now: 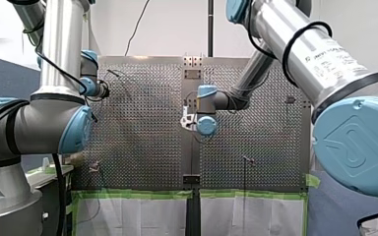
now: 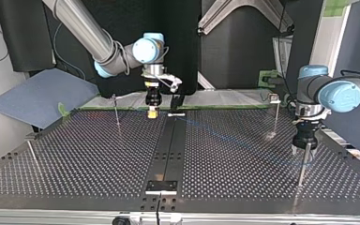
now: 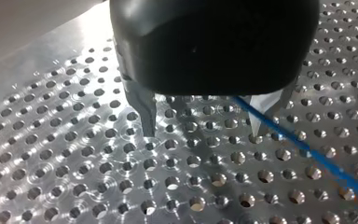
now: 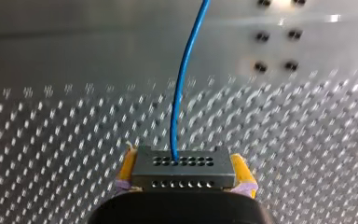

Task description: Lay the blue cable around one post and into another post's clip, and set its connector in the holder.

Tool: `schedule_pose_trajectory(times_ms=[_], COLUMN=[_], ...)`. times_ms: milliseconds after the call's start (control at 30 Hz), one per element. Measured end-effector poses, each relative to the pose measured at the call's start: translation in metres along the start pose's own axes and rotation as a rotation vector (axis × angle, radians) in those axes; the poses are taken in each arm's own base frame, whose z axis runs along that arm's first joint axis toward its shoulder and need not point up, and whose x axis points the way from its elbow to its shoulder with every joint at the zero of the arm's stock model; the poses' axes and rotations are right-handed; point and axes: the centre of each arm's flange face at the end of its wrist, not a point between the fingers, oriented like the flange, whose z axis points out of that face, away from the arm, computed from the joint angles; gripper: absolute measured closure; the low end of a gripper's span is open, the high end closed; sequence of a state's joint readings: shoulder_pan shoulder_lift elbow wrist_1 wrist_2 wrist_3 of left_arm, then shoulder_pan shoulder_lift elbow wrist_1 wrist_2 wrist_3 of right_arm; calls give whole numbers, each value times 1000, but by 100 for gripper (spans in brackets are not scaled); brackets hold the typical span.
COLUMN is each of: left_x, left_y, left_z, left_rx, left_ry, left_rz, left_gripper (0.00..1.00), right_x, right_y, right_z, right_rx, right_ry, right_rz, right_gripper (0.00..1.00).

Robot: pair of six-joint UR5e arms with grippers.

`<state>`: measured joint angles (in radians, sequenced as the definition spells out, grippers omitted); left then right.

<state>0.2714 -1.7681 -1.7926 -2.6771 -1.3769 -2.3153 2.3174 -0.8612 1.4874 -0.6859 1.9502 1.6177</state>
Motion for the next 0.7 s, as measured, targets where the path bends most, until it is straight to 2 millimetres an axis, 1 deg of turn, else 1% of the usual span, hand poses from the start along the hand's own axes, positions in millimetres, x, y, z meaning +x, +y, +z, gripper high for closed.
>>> schedule_pose_trajectory(times_ms=[133, 267, 567, 700], left_x=[1, 3, 6, 7], left_y=[0, 1, -2, -3], left_z=[0, 0, -1, -1], left_rx=[-2, -5, -2, 0], left_ry=[5, 9, 14, 16], left_rz=[-3, -4, -5, -5], left_gripper=[0, 0, 0, 0], right_x=[-13, -34, -100, -128], right_y=[14, 25, 50, 69], right_z=[-4, -11, -38, -50], right_rx=[-39, -73, -157, -209], right_ry=[-3, -18, -77, -102], right_rz=[-3, -9, -4, 6], right_gripper=[100, 100, 100, 100])
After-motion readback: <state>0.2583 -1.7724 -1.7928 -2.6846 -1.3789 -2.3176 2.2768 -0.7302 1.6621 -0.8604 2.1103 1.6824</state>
